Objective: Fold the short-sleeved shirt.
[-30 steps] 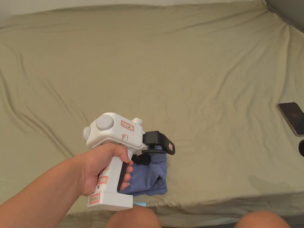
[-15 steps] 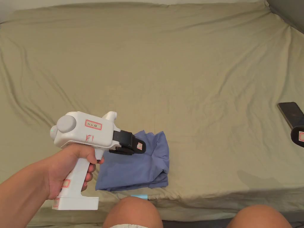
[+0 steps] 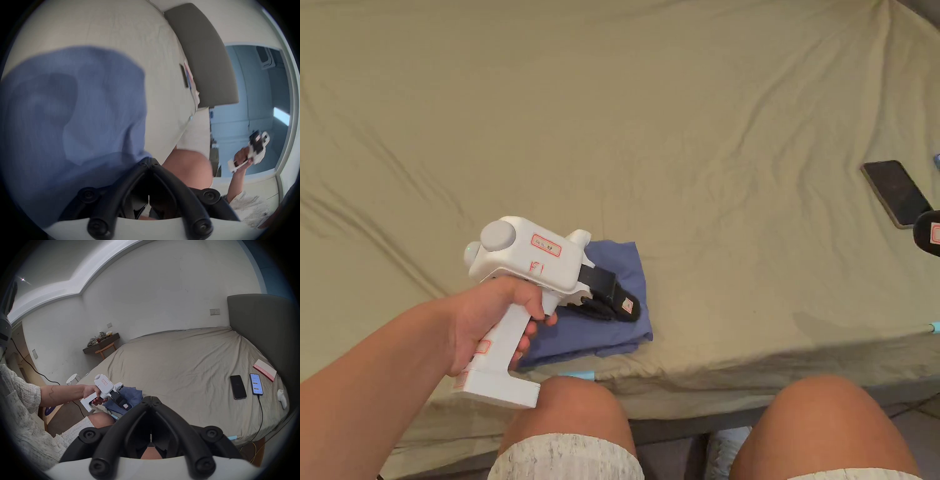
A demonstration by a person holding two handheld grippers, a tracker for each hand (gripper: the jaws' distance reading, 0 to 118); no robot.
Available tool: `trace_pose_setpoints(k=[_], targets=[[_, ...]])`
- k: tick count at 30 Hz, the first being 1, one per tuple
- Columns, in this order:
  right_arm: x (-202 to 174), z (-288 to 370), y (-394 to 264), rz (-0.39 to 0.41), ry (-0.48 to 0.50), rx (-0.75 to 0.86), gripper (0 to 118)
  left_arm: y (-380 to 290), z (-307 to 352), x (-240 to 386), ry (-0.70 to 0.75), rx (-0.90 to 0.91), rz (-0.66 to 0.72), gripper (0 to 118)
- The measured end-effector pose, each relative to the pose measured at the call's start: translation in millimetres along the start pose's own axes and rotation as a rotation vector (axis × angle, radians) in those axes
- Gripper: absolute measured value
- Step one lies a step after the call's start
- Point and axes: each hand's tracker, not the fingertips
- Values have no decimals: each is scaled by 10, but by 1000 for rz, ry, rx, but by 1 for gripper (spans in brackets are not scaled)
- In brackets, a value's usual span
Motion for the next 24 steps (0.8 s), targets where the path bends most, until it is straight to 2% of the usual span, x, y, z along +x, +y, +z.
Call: trace_pose_setpoints(k=[3, 8, 11, 13, 15, 18, 20, 22, 24], targets=[[72, 19, -2, -8, -14, -4, 0, 235, 163, -82, -45, 113, 63, 0], [-4, -87, 76, -1, -20, -18, 0, 525, 94, -191, 6, 175, 147, 0], [-94, -216, 144, 5, -3, -14, 0, 615, 8, -138, -6, 206, 153, 0], [-141, -322, 189, 14, 43, 2, 0, 604, 144, -67, -71, 251, 139, 0], [-265, -491, 243, 16, 92, 9, 0, 530, 378, 5, -75, 270, 88, 0], [-580, -890, 335, 39, 129, 2, 0, 271, 863, -45, 34, 299, 4, 0], [-857, -1234, 335, 29, 219, 16, 0, 5, 1215, -228, 16, 363, 44, 0], [-1137, -1575, 231, 64, 279, 44, 0, -308, 1498, -466, 36, 418, 90, 0], [-1363, -1949, 103, -16, 294, -25, 0, -639, 1733, -671, 45, 473, 94, 0]])
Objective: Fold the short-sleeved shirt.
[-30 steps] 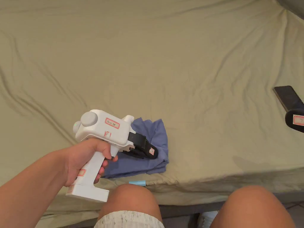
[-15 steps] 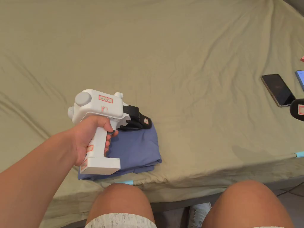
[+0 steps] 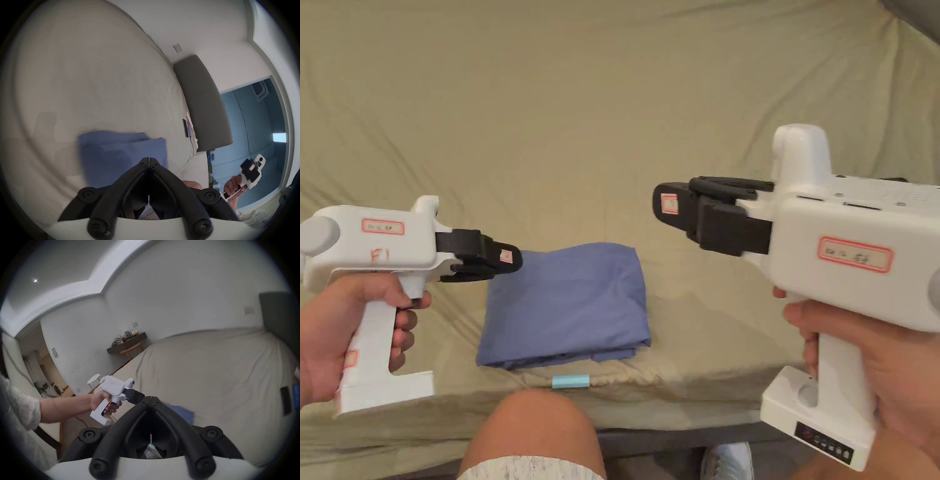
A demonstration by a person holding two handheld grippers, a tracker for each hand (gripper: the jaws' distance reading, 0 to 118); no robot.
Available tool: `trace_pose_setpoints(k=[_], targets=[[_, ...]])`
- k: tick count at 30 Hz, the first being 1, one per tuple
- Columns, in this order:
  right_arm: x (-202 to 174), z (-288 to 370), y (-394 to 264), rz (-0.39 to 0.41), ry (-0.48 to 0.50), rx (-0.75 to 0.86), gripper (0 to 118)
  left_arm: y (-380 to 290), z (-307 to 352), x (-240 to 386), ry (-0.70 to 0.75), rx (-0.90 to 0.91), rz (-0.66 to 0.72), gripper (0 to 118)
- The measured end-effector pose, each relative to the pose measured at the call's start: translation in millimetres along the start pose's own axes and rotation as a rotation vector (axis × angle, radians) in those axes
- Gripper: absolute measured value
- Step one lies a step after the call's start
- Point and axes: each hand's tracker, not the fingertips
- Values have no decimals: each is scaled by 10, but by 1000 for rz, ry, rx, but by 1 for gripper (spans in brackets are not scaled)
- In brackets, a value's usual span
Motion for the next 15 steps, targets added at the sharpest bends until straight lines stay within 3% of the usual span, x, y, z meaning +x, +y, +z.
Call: trace_pose_setpoints(k=[2, 6, 8, 11, 14, 15], targets=[[-76, -370, -174, 39, -28, -17, 0, -175, 287, -295, -26, 40, 68, 0], [181, -961, -520, -53, -99, -137, 0, -448, 563, -689, -8, 60, 93, 0], [261, -1087, -689, -56, -101, -110, 0, -549, 602, -843, -58, 75, 147, 0], [379, -1281, -843, -53, -298, -220, 0, -622, 538, -905, -69, 70, 139, 0], [485, -1340, -989, -153, -332, -238, 0, -569, 389, -933, -80, 44, 129, 2], [503, -1375, -1035, -147, -365, -248, 0, -534, 339, -939, -111, 23, 122, 2]])
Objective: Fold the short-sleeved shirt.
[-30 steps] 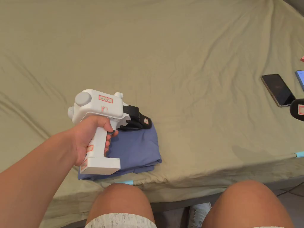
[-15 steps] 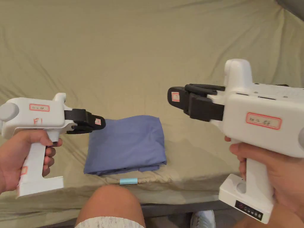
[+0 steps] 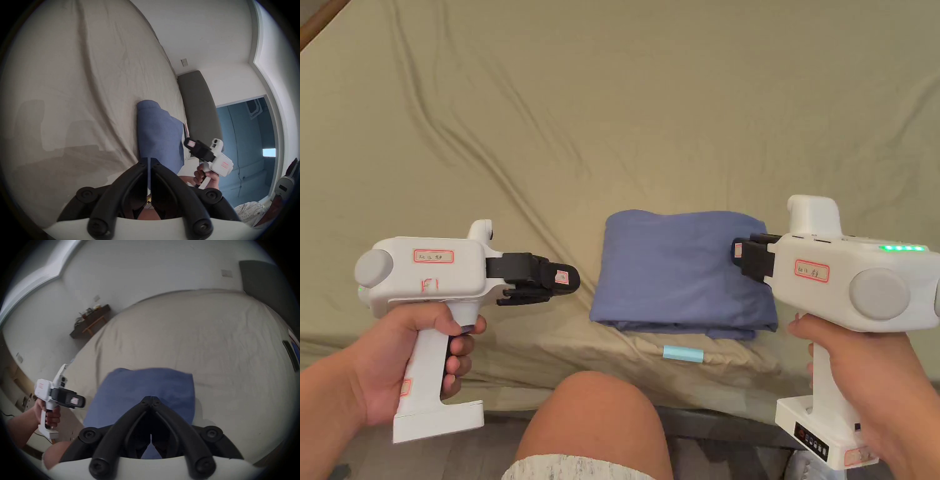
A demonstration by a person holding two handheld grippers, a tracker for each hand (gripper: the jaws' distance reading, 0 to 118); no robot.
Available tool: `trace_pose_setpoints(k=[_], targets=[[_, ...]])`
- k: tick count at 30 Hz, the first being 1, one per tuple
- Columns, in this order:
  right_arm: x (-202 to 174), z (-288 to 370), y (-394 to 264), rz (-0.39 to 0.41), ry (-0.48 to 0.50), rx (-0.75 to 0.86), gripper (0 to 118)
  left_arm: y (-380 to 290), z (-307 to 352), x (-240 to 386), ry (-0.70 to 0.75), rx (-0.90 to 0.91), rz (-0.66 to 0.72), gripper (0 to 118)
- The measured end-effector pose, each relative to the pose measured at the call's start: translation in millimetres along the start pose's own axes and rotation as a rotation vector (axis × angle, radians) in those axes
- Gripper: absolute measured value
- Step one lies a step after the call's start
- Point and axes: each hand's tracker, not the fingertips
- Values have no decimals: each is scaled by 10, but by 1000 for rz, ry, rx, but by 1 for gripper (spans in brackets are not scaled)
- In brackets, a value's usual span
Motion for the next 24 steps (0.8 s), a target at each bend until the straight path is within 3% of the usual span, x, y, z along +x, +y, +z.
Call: trace_pose_setpoints(k=[12, 13, 14, 15, 16, 17, 19, 21, 24], targets=[[-15, -241, -142, 38, -52, -22, 0, 383, -354, -1, -39, -91, -39, 2], [-18, -236, -139, 39, -53, -26, 0, 404, -368, -40, -75, -102, -2, 9], [-4, -239, -135, 36, -49, -27, 0, 407, -381, -57, -67, -104, -6, 24], [12, -239, -131, 29, -42, -25, 0, 419, -386, -67, -61, -103, -12, 49], [29, -239, -129, 19, -35, -23, 0, 442, -393, -91, -65, -105, -14, 88], [32, -226, -125, 13, -34, -25, 0, 464, -400, -116, -69, -116, -13, 102], [40, -223, -140, 14, -26, -21, 0, 458, -404, -165, -147, -117, 1, 106], [37, -221, -142, 20, -25, -21, 0, 512, -414, -133, -126, -114, -14, 116], [62, -218, -138, 8, -15, -19, 0, 580, -392, -133, -112, -113, -11, 116]])
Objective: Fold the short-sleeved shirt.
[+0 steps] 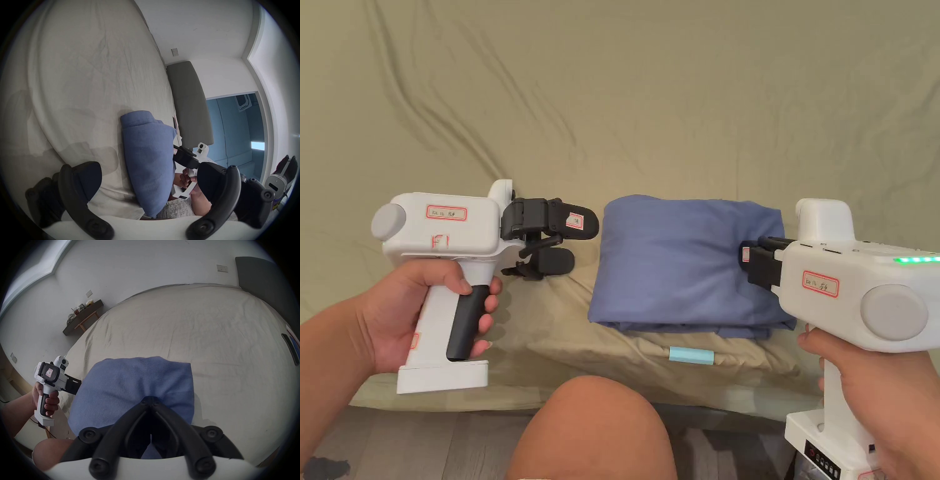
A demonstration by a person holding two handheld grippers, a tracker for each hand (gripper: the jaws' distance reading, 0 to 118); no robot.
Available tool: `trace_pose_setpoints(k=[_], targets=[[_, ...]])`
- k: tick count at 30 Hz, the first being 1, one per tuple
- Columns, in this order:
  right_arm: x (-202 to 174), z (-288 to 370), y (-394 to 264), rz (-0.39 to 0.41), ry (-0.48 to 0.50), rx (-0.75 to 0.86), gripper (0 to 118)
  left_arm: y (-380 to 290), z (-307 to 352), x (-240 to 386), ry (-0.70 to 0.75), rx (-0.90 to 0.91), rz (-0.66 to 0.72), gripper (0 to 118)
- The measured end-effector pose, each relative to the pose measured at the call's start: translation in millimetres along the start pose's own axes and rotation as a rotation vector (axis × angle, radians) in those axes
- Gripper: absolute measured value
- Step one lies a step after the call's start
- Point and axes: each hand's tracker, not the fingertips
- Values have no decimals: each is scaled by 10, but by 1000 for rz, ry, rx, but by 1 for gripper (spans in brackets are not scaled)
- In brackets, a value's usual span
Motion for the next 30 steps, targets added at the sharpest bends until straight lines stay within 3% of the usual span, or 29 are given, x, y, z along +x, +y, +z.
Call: trace_pose_setpoints(k=[20, 24, 25, 26, 28, 30], targets=[[39, -12, 10, -28, 33, 8, 0, -7, -633, -25, -203, -114, 61, 116], [40, -19, 18, -30, 36, 11, 0, -10, -641, -20, -225, -134, 60, 108], [37, -18, 22, -30, 36, 13, 0, -20, -640, 15, -193, -135, 24, 105], [35, -20, 24, -30, 35, 12, 0, -30, -632, 28, -149, -127, -7, 91], [36, -21, 26, -29, 31, 14, 0, -56, -658, -8, -69, -127, -3, 21], [40, -29, 29, -38, 40, 13, 0, -71, -635, -51, -107, -126, 11, 20]])
